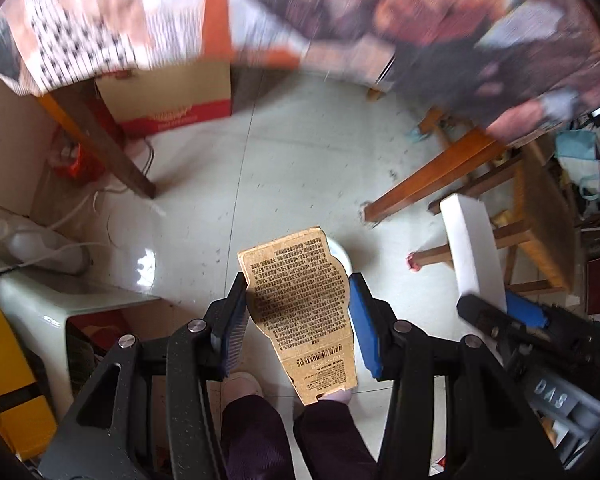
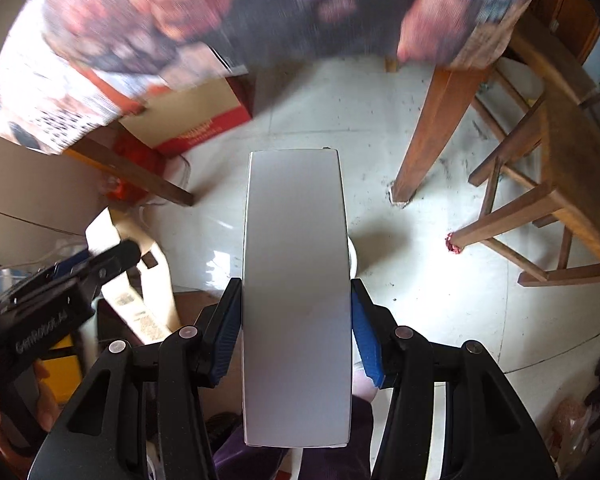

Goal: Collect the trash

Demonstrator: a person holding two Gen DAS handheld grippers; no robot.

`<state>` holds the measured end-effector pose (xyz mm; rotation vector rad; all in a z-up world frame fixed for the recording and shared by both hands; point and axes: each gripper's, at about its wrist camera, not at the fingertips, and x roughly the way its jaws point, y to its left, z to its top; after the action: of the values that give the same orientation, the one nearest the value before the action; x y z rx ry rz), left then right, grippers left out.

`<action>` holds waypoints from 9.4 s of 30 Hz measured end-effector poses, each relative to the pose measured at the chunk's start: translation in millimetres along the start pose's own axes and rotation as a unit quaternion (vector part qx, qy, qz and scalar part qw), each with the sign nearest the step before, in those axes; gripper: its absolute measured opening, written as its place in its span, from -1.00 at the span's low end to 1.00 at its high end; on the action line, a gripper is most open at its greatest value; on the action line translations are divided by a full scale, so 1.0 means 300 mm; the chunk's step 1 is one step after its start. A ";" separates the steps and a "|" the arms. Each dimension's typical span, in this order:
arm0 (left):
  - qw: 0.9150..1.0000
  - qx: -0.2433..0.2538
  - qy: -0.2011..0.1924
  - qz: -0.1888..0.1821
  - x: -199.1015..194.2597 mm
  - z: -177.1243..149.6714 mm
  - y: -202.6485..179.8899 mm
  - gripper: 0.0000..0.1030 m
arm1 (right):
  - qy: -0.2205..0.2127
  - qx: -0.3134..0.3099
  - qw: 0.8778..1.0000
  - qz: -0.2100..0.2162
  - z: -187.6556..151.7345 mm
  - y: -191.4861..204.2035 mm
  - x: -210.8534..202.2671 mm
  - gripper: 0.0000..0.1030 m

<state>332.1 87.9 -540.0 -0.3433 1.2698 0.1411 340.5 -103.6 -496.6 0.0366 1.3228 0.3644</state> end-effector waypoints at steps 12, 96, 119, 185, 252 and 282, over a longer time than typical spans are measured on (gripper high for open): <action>0.999 -0.019 0.025 -0.005 0.246 -0.035 0.051 -0.08 | 0.018 0.016 0.999 0.038 0.013 -0.048 0.182 0.10; 0.944 0.103 -0.313 -0.025 -1.486 0.515 -0.186 0.78 | -0.346 -0.032 0.937 -0.025 0.358 0.378 -1.374 0.62; 0.955 0.005 -0.294 0.029 -1.290 1.004 -0.325 0.78 | -0.250 -0.089 0.964 0.013 0.869 0.173 -1.195 0.62; 0.998 0.048 -0.045 0.020 -0.196 1.837 -0.190 0.45 | -0.146 0.111 0.976 -0.115 1.284 -0.017 -0.657 0.46; 0.931 0.094 -0.351 -0.028 -1.583 0.328 -0.121 0.39 | -0.366 -0.020 0.930 -0.035 0.166 0.342 -1.406 0.45; 0.985 0.029 -0.169 0.013 -0.900 0.098 -0.019 0.39 | -0.147 -0.060 0.986 -0.051 0.021 0.236 -0.797 0.45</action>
<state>280.6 115.0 -274.6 -0.2408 0.9406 0.1770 282.2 -103.0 -254.2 -0.0757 1.0045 0.3365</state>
